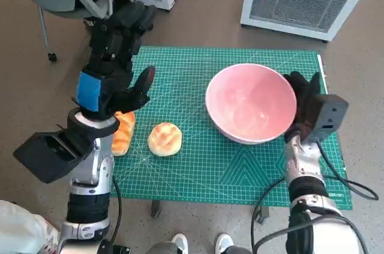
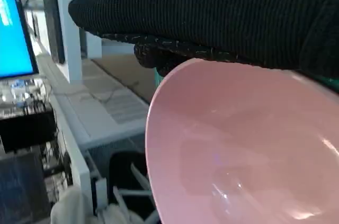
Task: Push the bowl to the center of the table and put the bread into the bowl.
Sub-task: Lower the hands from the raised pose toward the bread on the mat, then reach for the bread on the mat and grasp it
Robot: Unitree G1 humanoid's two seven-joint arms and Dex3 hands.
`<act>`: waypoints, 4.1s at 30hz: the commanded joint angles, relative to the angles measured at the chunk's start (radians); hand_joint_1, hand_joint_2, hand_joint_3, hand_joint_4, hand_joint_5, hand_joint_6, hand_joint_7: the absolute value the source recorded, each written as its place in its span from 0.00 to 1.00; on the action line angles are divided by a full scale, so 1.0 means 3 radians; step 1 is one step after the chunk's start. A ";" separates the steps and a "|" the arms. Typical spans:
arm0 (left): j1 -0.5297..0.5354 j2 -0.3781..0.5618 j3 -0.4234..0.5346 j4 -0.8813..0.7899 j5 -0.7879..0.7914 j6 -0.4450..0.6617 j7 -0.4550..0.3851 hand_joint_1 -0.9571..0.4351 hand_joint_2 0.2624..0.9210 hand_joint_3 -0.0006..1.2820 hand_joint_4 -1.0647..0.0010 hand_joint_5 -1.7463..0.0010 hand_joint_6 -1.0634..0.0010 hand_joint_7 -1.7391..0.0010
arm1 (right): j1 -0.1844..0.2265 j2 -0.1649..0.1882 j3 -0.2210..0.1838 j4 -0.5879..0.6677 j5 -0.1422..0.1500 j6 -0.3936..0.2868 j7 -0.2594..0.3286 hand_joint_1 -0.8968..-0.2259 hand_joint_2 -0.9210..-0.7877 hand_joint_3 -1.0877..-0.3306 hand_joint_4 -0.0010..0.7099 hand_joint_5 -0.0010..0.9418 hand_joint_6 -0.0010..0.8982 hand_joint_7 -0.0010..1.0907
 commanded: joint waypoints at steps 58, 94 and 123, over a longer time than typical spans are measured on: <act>0.0522 0.1442 0.0072 -0.1253 0.1296 0.2598 0.0115 0.44 1.00 0.30 0.83 0.98 0.91 0.79 | 0.0192 0.0044 0.0762 -0.2476 0.0248 -0.2006 0.1133 0.44 0.00 0.48 0.40 0.01 0.07 0.60; 0.0887 0.1528 -0.0637 -0.1058 0.1825 0.3253 0.0028 0.38 1.00 0.33 0.80 1.00 0.81 0.98 | 0.0363 -0.0016 0.0865 -0.2711 -0.0199 -0.1888 0.0742 0.50 0.00 0.46 0.39 0.01 0.05 0.63; 0.1149 0.1387 -0.0943 -0.0775 0.2013 0.3212 0.0129 0.35 1.00 0.30 0.83 1.00 0.85 1.00 | 0.0329 -0.0016 0.0866 -0.2581 -0.0243 -0.1923 0.0672 0.44 0.00 0.47 0.41 0.01 0.03 0.65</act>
